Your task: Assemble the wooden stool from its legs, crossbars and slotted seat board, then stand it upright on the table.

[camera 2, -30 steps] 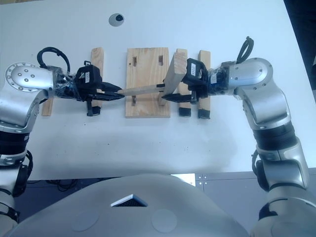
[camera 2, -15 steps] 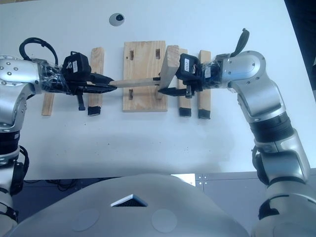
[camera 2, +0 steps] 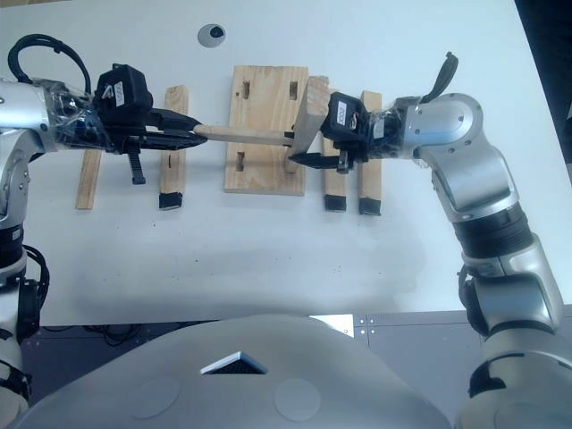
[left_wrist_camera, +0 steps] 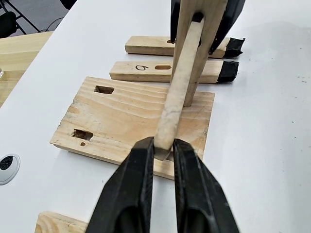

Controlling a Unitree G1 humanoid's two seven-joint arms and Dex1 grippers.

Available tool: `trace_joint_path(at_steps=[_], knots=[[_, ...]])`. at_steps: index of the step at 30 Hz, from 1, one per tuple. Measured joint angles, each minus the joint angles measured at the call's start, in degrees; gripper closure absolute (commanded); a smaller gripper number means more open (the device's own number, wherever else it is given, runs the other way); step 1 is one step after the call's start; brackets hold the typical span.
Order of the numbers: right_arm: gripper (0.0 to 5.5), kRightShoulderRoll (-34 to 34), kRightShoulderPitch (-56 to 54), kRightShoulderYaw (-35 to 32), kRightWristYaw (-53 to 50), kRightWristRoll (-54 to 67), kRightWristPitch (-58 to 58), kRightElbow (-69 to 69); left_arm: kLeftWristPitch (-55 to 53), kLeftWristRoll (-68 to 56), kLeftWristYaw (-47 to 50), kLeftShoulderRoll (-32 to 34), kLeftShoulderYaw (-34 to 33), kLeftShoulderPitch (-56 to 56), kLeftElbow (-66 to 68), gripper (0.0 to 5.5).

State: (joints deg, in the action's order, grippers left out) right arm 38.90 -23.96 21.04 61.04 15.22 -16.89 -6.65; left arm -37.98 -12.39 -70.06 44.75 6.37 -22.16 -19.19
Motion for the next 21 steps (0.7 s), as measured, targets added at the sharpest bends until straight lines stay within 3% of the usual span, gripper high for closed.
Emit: trace_joint_path(at_steps=[9,12,16,21], knots=[[3.44,0.0,0.1,0.0,-0.1,0.2,-0.1,0.0,0.0,0.0,0.2,-0.1,0.0,0.0,-0.1,5.12],[3.44,-0.2,0.2,0.0,-0.2,0.2,-0.1,0.1,0.0,-0.4,1.5,-0.6,-0.6,-0.4,-1.0,4.41],[3.44,-3.0,-0.4,3.4,-0.7,-1.2,0.8,-0.3,1.3,-7.7,1.5,-4.0,-2.1,-4.6,-6.2,3.86],[3.44,-4.5,0.0,5.3,0.0,-1.3,1.7,-1.2,1.2,-11.3,1.1,-1.1,-3.3,-3.3,-7.3,2.98]])
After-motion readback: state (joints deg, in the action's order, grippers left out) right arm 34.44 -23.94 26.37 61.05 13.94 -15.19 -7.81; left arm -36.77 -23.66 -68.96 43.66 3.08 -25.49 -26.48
